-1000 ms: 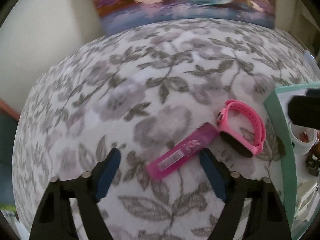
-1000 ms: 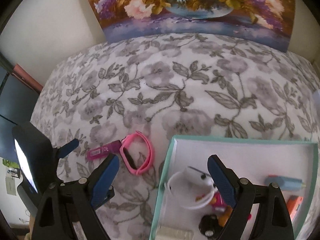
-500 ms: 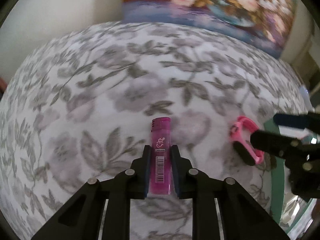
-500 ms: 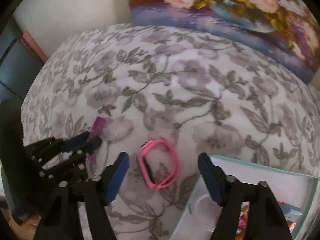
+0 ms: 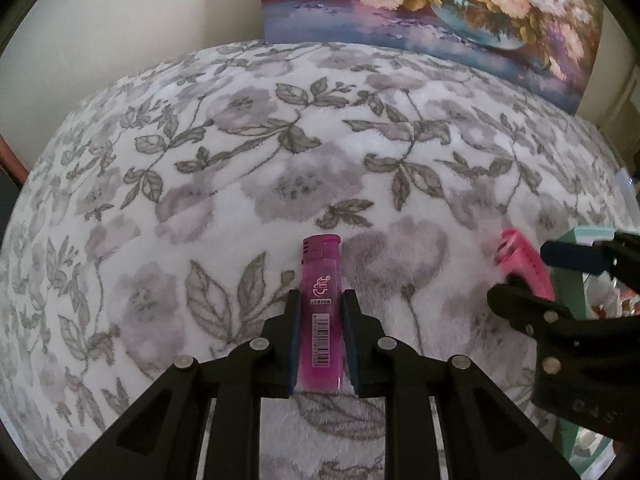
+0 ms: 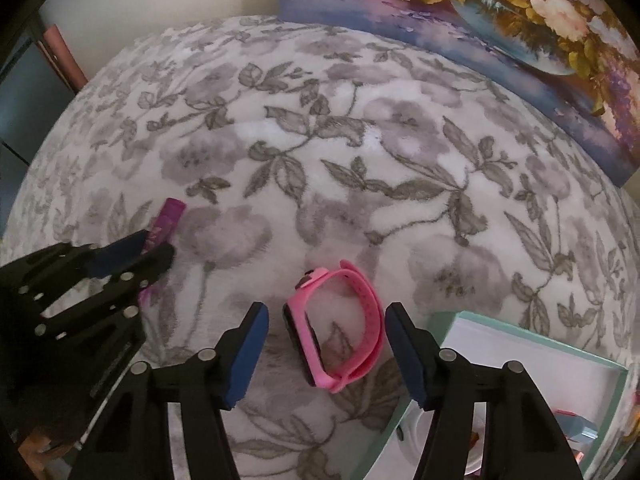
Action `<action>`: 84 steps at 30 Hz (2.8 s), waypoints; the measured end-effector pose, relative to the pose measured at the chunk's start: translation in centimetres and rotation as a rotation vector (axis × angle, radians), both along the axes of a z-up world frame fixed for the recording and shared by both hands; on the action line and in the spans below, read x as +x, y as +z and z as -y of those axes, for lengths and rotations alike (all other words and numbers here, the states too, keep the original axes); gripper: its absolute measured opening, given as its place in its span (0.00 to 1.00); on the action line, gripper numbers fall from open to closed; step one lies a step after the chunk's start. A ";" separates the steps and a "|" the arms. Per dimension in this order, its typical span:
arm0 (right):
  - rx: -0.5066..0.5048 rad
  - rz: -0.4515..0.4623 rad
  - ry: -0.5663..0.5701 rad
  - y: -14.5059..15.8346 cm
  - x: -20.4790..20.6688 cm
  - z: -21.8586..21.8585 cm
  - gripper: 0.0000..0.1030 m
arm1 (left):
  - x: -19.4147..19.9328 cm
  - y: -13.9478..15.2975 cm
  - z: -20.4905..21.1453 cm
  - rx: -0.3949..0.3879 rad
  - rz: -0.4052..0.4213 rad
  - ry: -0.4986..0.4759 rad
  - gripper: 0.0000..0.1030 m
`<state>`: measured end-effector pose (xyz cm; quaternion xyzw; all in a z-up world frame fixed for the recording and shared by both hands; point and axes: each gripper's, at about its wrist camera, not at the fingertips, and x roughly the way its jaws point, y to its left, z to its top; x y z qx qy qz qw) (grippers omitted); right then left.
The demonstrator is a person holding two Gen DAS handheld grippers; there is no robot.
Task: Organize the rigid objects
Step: 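Close the left gripper on the pink lighter while the right gripper closes on the pink band, then carry the lighter and band over the tray with both grippers, then open both grippers to drop the lighter and band into the tray, then withdraw both grippers from the tray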
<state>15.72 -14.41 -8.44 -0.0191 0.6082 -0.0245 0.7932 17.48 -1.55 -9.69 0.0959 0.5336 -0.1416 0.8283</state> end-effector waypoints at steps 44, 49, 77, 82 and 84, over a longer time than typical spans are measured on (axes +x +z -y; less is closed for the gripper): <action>0.077 0.145 -0.424 7.2 -22.8 12.9 0.22 | -18.1 7.9 12.7 -0.260 -0.120 -0.185 0.26; 0.069 0.165 -0.424 7.6 -23.3 12.5 0.27 | -18.5 8.2 11.5 -0.226 -0.076 -0.141 0.43; 0.065 0.237 -0.426 7.8 -24.8 11.2 0.92 | -18.8 8.7 5.7 -0.002 0.085 0.049 0.93; 0.060 0.249 -0.425 7.9 -24.8 11.1 0.99 | -18.5 8.4 5.6 0.007 0.062 0.053 0.92; 0.056 0.252 -0.422 7.9 -24.8 11.1 1.00 | -18.4 8.3 5.5 0.005 0.055 0.054 0.92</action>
